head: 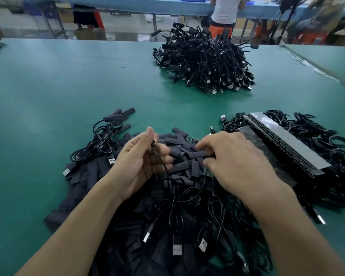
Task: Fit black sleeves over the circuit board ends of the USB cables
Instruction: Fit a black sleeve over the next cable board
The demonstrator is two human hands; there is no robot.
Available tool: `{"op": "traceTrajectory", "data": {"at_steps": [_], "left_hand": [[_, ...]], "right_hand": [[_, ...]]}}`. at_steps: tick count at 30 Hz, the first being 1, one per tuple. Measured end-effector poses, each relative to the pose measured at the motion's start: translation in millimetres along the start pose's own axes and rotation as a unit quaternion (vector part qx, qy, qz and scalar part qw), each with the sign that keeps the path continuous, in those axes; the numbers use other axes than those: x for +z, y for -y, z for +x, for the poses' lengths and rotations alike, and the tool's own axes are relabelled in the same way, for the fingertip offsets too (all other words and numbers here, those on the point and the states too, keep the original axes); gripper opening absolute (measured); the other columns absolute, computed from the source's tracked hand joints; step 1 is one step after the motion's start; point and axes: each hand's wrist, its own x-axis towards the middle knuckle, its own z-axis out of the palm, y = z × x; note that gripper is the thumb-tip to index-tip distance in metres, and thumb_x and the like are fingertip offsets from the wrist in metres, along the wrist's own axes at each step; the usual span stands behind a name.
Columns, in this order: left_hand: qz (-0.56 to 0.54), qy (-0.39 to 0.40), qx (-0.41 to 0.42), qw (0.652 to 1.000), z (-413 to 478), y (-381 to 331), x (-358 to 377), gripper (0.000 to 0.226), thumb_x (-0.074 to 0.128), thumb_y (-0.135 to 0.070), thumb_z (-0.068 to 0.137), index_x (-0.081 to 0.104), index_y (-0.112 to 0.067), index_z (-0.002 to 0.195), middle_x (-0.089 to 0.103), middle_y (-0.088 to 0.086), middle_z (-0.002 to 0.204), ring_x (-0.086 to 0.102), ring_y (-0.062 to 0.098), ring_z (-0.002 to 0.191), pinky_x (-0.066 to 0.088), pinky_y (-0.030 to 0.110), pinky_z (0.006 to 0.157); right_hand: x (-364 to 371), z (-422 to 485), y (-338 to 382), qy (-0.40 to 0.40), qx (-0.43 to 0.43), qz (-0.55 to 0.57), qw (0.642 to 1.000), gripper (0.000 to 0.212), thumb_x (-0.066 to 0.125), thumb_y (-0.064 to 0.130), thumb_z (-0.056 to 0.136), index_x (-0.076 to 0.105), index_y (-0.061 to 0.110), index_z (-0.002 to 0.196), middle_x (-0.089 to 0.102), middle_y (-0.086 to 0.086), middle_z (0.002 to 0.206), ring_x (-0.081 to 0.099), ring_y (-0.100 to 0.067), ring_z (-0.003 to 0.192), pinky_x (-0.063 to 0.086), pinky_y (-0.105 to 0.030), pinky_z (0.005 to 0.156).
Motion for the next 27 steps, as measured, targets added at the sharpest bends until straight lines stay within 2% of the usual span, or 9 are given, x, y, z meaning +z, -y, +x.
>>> {"op": "traceTrajectory", "data": {"at_steps": [3,5,8,11,14,17,20,24,27], "left_hand": [[-0.023,-0.01,0.013,1.0,0.5,-0.9,-3.7,0.026,0.053,-0.041,0.087,0.051,-0.017,0.076,0.043,-0.006,0.047,0.043,0.007,0.037,0.041,0.019,0.039],[-0.039,-0.008,0.026,0.999,1.1,-1.6,-5.8,0.026,0.053,-0.039,0.089,0.054,-0.016,0.079,0.034,-0.008,0.045,0.034,0.004,0.035,0.035,0.016,0.036],[-0.031,-0.029,0.04,0.998,1.6,-2.1,-4.8,0.028,0.056,-0.038,0.087,0.068,-0.014,0.081,0.025,-0.006,0.052,0.026,0.003,0.038,0.028,0.014,0.033],[0.017,-0.054,0.06,0.997,2.4,-1.5,-1.5,0.027,0.059,-0.034,0.084,0.077,-0.016,0.092,0.016,-0.003,0.061,0.021,0.003,0.045,0.023,0.013,0.035],[0.068,-0.078,0.072,0.992,4.8,1.2,-1.6,0.021,0.061,-0.025,0.089,0.074,-0.014,0.102,0.027,-0.01,0.053,0.022,0.003,0.046,0.023,0.013,0.036],[0.092,-0.086,0.077,0.989,6.0,4.2,-2.4,0.023,0.057,-0.011,0.098,0.076,-0.021,0.09,0.033,-0.011,0.051,0.027,0.003,0.045,0.025,0.012,0.035],[0.114,-0.087,0.082,0.986,5.1,6.2,-2.0,0.024,0.054,-0.009,0.099,0.073,-0.021,0.091,0.04,-0.008,0.052,0.036,0.004,0.045,0.027,0.014,0.034],[0.189,-0.081,0.09,0.975,3.8,10.0,-0.2,0.012,0.053,-0.011,0.1,0.064,-0.016,0.098,0.059,-0.004,0.058,0.058,0.009,0.05,0.031,0.016,0.033],[0.184,-0.067,0.079,0.978,2.9,10.1,-0.3,0.008,0.054,-0.014,0.1,0.061,-0.014,0.098,0.07,-0.001,0.069,0.066,0.011,0.055,0.032,0.015,0.032]], "right_hand": [[1.8,-2.1,11.8,-0.055,-0.057,-0.012,0.997,0.026,0.059,0.02,0.093,0.068,0.033,0.113,0.063,0.002,0.111,0.055,-0.025,0.108,0.047,-0.037,0.09],[9.5,-0.1,18.6,-0.024,-0.067,0.007,0.997,0.02,0.056,0.032,0.096,0.068,0.029,0.112,0.06,0.0,0.11,0.054,-0.025,0.109,0.044,-0.037,0.09],[28.8,3.3,20.4,0.05,-0.059,-0.068,0.995,0.035,0.052,0.052,0.095,0.065,0.028,0.117,0.058,-0.001,0.114,0.051,-0.026,0.113,0.039,-0.04,0.095],[34.8,7.2,15.0,0.041,-0.053,-0.028,0.997,0.03,0.059,0.049,0.092,0.068,0.031,0.114,0.058,0.001,0.111,0.051,-0.025,0.112,0.04,-0.04,0.096],[36.4,11.1,8.9,-0.01,-0.056,0.066,0.996,0.011,0.068,0.036,0.089,0.073,0.029,0.096,0.062,0.003,0.097,0.057,-0.023,0.1,0.046,-0.04,0.091],[38.0,14.4,6.0,-0.064,-0.039,0.213,0.974,0.002,0.07,0.025,0.088,0.072,0.026,0.088,0.069,0.009,0.084,0.064,-0.013,0.082,0.052,-0.033,0.081],[37.2,17.1,3.1,-0.062,-0.016,0.343,0.937,0.015,0.071,0.014,0.087,0.069,0.029,0.087,0.068,0.006,0.073,0.066,-0.012,0.066,0.055,-0.03,0.068],[35.6,18.0,2.3,-0.021,-0.025,0.453,0.891,0.024,0.067,0.004,0.087,0.071,0.028,0.093,0.069,-0.007,0.074,0.064,-0.016,0.058,0.053,-0.028,0.059],[37.4,18.2,2.9,0.005,-0.038,0.488,0.872,0.028,0.064,0.0,0.088,0.071,0.026,0.095,0.068,-0.007,0.072,0.06,-0.013,0.058,0.049,-0.024,0.059]]}}
